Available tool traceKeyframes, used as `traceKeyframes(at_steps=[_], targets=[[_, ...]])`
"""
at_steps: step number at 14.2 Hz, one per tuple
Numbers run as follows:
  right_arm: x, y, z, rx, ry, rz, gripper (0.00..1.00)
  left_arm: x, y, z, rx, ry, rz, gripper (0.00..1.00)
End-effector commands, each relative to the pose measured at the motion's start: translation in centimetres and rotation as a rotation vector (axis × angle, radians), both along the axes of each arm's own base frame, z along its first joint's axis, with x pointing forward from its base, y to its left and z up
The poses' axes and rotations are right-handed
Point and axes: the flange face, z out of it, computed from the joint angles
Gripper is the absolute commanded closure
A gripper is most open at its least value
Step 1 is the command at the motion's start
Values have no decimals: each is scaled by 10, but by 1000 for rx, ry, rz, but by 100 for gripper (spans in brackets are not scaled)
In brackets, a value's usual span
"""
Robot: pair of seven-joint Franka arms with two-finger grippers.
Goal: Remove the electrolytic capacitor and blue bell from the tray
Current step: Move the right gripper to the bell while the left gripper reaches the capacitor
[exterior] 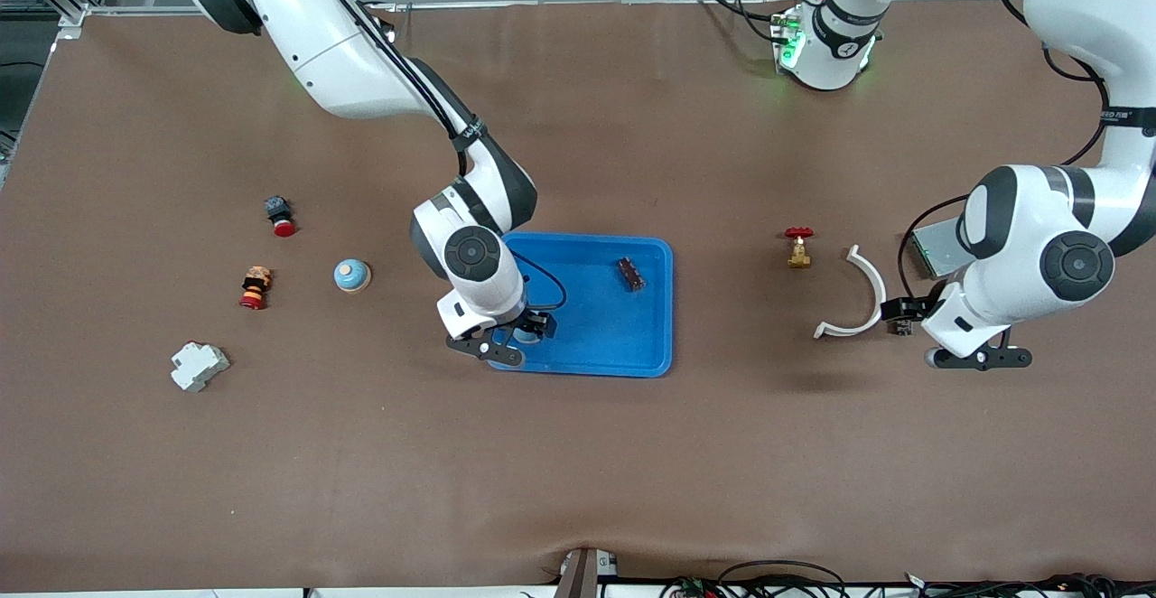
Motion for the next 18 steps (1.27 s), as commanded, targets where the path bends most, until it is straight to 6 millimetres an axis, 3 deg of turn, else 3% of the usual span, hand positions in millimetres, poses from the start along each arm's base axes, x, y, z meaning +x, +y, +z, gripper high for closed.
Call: traceKeyframes(at_steps=[1, 4, 11, 12, 14, 15, 18], targets=[[4, 8, -3, -13, -18, -15, 0, 8, -37, 29, -7, 4, 120, 0], [2, 12, -9, -18, -27, -12, 0, 4, -86, 37, -16, -8, 294, 0], [-2, 22, -16, -26, -29, -16, 0, -7, -200, 30, -14, -13, 535, 0], [-2, 22, -16, -26, -29, -16, 19, -8, -214, 27, -13, -13, 558, 0], [-1, 22, -14, -21, -29, -21, 94, -19, -243, 18, -6, -5, 571, 0], [-1, 23, -12, -19, -31, -44, 100, -27, -262, 12, -2, 2, 578, 0], [1, 23, -7, -21, -29, -72, 100, -46, -304, -6, 14, 5, 615, 0]])
